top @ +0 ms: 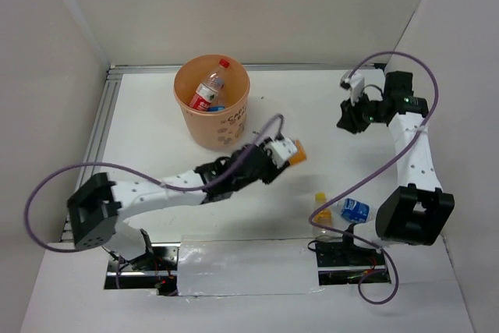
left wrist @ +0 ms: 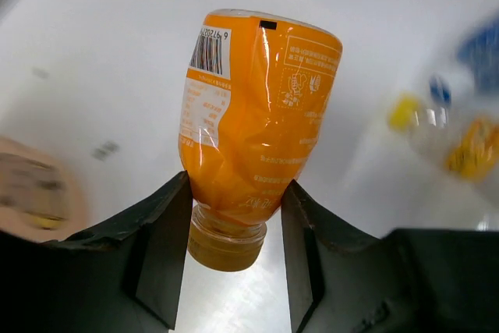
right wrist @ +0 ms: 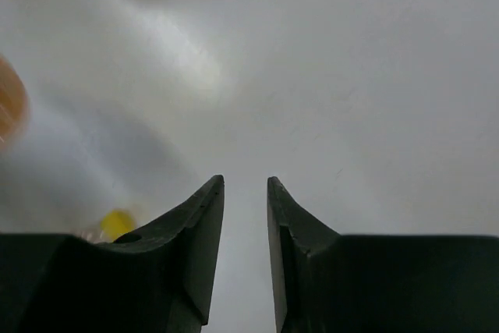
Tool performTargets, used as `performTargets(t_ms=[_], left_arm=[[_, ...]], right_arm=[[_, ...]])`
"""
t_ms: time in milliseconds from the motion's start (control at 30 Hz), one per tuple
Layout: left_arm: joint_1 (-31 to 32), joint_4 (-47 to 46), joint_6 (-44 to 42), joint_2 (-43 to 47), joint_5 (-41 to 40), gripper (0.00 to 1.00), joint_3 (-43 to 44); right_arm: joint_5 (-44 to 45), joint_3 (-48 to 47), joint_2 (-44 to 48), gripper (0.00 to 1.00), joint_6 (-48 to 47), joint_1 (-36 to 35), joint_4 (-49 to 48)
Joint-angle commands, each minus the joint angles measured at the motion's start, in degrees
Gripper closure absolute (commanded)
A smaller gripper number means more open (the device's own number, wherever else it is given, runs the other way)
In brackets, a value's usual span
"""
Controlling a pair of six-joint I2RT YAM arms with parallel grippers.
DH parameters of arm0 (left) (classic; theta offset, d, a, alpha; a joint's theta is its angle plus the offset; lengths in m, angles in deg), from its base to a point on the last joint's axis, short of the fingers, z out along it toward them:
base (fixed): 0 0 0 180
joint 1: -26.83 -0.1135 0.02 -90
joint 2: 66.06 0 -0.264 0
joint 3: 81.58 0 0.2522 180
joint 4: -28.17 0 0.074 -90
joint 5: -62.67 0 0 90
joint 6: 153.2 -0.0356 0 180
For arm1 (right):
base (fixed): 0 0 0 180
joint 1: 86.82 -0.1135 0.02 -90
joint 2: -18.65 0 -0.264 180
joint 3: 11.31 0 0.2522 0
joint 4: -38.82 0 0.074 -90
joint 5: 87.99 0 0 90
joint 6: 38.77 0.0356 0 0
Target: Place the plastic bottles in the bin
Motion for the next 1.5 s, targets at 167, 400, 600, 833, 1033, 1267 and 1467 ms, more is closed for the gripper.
performTargets(t_ms=[167, 400, 600, 833, 1033, 1267, 1467], left_arm=[[-13.3, 0.67, 2.29, 15.14, -15.08, 1.0, 11.38], [-30.87, 7.97, 8.95, 7.34, -18.61, 1.0, 15.96], [-36.43, 13.24, 14.68, 0.38, -17.29, 0.78, 18.07], [-38.19, 19.48, 16.7, -4.46, -14.74, 0.2, 23.25], [-36.09, 17.56, 14.43, 1.06, -14.22, 0.01, 22.2], [-28.27, 17.02, 11.95, 9.32, -12.12, 0.01, 22.2], [-20.97, 16.42, 20.88, 14.61, 1.67, 0.01, 14.48]], right_arm=[[16.89, 14.2, 6.82, 0.22, -23.5, 2.75, 19.83], [28.67, 24.13, 13.59, 0.07, -33.55, 4.07, 23.44], [30.35, 30.74, 15.0, 0.05, -35.22, 1.7, 23.45], [29.11, 33.01, 8.07, 0.06, -32.6, -4.69, 20.57], [30.88, 36.63, 4.99, 0.09, -27.06, -10.51, 14.48], [33.34, 34.52, -2.39, 0.34, -19.22, -13.15, 9.12], [31.33, 30.93, -4.25, 0.92, -17.29, -12.63, 11.31]])
